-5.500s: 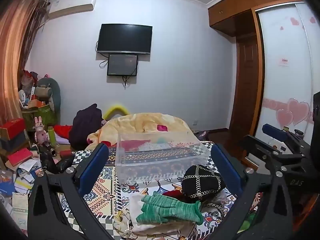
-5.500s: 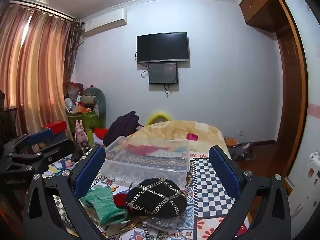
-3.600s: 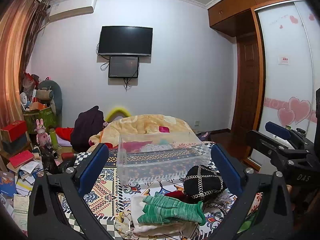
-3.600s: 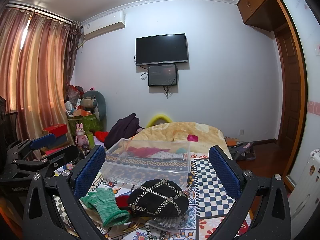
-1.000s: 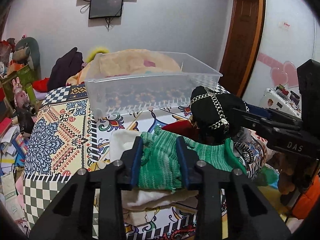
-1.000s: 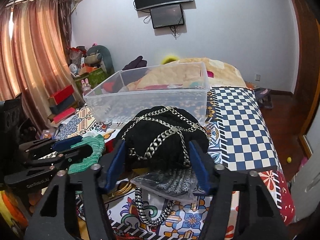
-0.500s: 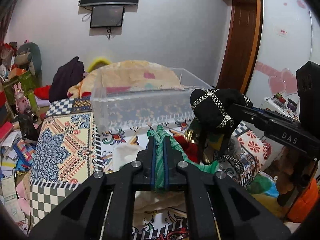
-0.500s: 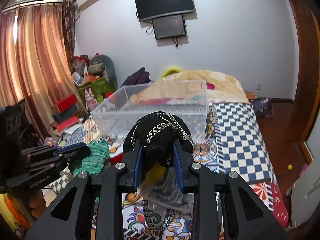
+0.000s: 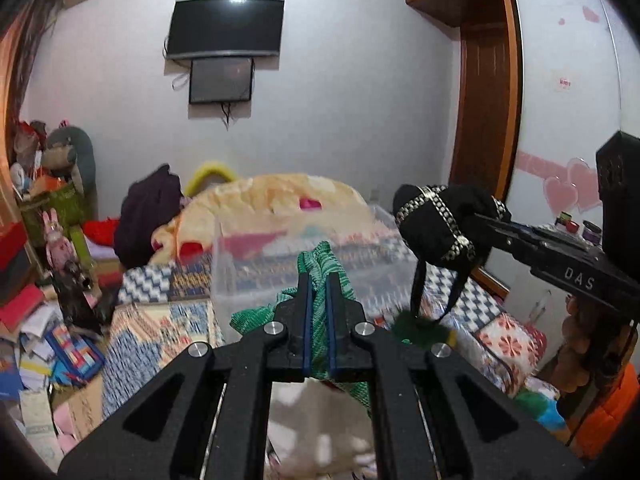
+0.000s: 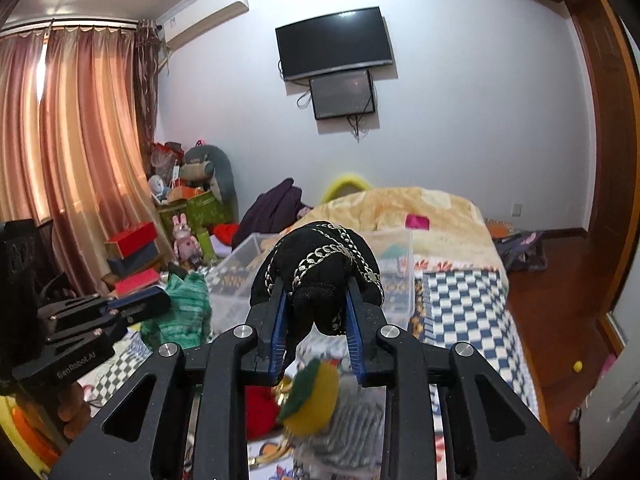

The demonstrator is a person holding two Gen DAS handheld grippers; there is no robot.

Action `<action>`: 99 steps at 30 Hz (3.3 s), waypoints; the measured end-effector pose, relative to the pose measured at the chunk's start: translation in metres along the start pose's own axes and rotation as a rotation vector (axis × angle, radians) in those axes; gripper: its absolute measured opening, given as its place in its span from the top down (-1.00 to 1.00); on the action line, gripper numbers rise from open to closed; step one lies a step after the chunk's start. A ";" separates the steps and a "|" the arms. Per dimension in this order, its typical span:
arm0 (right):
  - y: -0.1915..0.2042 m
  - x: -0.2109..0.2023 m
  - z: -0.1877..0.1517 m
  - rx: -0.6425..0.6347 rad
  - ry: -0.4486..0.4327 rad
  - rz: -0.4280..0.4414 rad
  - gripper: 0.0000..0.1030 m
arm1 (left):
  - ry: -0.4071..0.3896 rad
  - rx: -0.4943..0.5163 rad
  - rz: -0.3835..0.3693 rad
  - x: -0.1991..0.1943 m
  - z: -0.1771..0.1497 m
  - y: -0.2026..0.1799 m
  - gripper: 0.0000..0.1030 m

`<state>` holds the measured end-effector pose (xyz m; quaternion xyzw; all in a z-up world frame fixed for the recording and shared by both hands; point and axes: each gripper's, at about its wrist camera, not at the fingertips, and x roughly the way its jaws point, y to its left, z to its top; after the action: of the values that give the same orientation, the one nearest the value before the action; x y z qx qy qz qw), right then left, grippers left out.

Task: Organize soft objects
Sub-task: 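Carry the glove and hat over the clear box while both tools open to drop them, then grasp the white cloth bag with the left tool while the right tool grasps the yellow-green sponge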

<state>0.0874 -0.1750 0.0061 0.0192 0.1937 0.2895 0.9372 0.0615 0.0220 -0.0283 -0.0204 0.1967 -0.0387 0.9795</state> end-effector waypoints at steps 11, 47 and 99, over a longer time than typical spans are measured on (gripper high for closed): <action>-0.003 0.026 0.015 -0.006 -0.039 -0.054 0.54 | -0.074 -0.030 0.089 0.033 0.045 0.024 0.90; -0.010 0.113 -0.001 -0.102 0.321 -0.116 0.16 | 0.257 0.037 0.078 0.150 0.013 0.017 0.78; 0.017 0.035 -0.073 -0.010 0.306 0.024 0.08 | 0.279 -0.085 0.024 0.043 -0.081 0.030 -0.26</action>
<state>0.0774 -0.1475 -0.0713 -0.0274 0.3325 0.3011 0.8934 0.0718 0.0464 -0.1213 -0.0540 0.3327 -0.0209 0.9412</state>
